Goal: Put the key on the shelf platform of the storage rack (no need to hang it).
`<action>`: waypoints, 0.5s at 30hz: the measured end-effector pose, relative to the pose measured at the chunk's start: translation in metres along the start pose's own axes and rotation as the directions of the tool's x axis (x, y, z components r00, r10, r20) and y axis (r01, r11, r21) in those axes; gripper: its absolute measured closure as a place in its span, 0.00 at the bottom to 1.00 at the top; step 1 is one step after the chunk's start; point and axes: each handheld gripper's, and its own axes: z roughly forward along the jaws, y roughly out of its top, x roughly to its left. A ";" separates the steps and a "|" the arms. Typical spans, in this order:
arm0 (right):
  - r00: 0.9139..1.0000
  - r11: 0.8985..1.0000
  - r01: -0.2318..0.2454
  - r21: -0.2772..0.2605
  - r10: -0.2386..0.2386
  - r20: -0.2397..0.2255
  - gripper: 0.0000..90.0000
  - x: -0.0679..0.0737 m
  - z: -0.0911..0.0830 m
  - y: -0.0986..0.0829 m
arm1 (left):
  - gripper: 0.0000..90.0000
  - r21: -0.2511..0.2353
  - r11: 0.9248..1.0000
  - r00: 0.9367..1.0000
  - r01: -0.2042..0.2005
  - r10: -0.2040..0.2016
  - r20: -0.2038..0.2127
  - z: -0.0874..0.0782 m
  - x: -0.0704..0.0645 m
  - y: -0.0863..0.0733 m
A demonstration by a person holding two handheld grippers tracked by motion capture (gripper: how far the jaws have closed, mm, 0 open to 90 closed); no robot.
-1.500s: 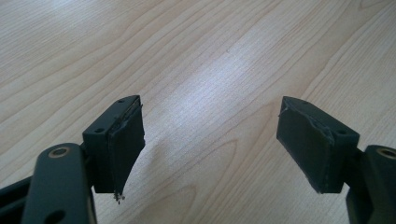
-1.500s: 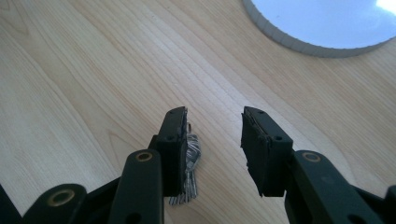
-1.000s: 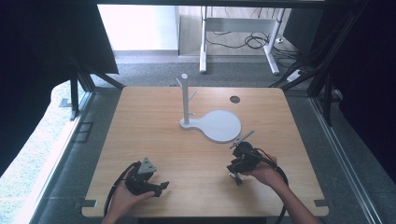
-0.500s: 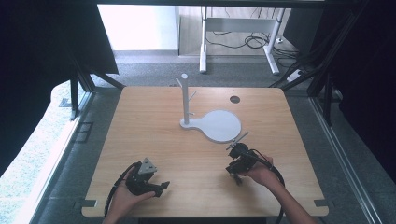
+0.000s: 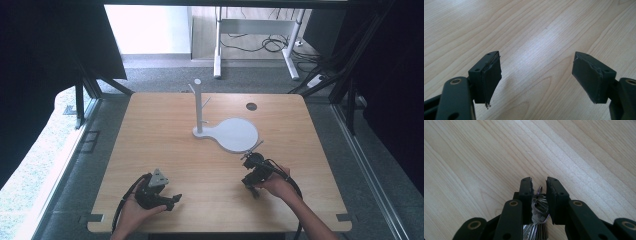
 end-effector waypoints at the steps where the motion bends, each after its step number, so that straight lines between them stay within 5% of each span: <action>1: 1.000 1.000 0.002 0.003 -0.002 -0.001 0.84 0.000 0.001 0.000 | 0.26 0.000 1.000 1.000 0.000 0.000 0.000 0.000 0.000 0.000; 15: 1.000 0.999 0.007 0.038 -0.007 0.007 0.91 0.002 0.005 0.002 | 0.26 0.006 1.000 1.000 0.002 -0.002 0.002 0.002 0.001 -0.001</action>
